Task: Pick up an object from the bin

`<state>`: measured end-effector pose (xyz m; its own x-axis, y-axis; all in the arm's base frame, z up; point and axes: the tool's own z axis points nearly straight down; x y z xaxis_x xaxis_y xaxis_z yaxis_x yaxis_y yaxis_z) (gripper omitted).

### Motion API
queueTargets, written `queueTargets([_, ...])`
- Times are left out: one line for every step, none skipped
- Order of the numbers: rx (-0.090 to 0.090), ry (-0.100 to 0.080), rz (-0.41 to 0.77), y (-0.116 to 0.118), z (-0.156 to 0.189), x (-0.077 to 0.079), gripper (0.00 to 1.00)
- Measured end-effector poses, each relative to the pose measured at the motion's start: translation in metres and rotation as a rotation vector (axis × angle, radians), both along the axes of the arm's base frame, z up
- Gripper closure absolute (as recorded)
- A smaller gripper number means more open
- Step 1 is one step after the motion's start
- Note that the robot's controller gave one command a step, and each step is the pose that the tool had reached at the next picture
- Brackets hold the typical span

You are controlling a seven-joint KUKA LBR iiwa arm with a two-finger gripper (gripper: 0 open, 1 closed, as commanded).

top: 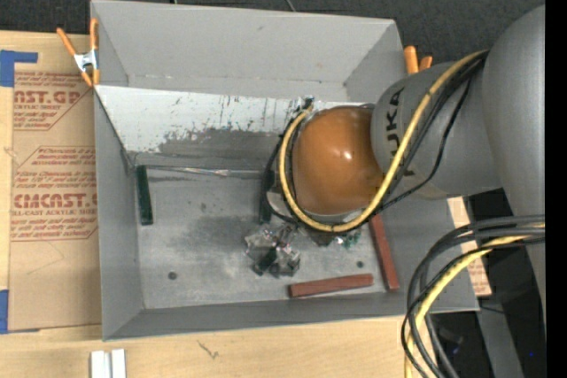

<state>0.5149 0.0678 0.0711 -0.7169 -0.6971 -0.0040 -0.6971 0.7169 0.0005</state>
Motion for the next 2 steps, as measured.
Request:
queueTargets([0.000,0.000,0.000,0.000,0.000,0.000,1.00])
queueTargets([0.000,-0.001,-0.100,0.018,0.148,-0.007,1.00])
